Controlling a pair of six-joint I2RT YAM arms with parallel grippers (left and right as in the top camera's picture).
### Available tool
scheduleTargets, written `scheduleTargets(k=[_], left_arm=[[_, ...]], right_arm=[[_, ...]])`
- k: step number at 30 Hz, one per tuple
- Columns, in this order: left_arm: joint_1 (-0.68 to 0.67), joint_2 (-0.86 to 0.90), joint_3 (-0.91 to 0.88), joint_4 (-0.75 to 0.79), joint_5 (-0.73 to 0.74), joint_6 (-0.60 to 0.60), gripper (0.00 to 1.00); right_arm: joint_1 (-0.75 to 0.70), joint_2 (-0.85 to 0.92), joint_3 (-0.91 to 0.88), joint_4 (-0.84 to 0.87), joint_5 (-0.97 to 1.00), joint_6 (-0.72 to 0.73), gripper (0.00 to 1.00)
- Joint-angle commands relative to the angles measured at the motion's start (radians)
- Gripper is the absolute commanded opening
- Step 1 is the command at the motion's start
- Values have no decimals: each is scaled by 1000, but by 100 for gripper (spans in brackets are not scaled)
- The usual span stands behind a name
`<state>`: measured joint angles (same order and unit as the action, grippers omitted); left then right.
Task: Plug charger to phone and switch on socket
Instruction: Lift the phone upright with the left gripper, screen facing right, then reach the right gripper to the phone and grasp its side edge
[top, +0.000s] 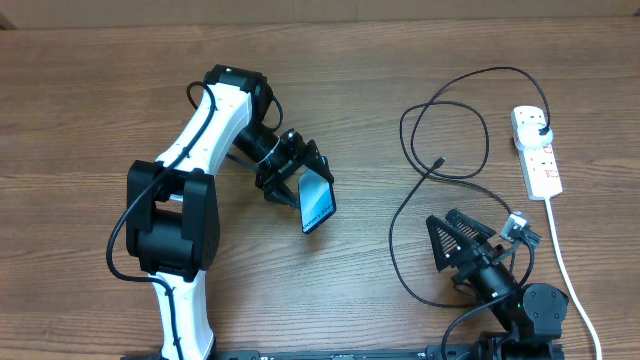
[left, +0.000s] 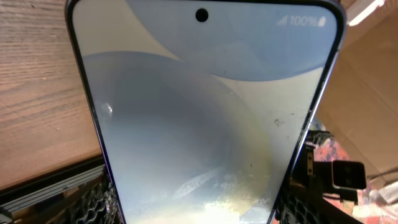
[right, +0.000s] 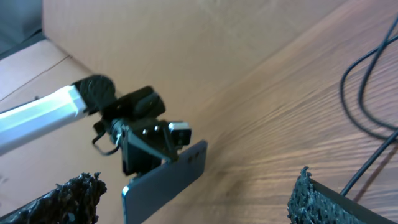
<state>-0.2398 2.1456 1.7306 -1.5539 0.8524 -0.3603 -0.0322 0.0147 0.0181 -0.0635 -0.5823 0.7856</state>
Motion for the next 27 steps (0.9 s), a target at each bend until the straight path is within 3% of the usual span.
scheduleTargets(k=[1,4,12,21,27], left_arm=[[5,5,28,-23,66,70,69],[5,5,28,-31,66,70,69],[5,5,29,-32,65,70,69],[4,5,28,-31,65,70,69],[4,5,28,-31,65,69,69]], right_arm=[[4,-9,-10,8,-154,31,100],[4,-9,-10,10,-253,68,100],[4,-9,-10,8,-304,368,100],[4,-7,10,42,-302,311,99],[4,24,133,-140,-219,252,99]])
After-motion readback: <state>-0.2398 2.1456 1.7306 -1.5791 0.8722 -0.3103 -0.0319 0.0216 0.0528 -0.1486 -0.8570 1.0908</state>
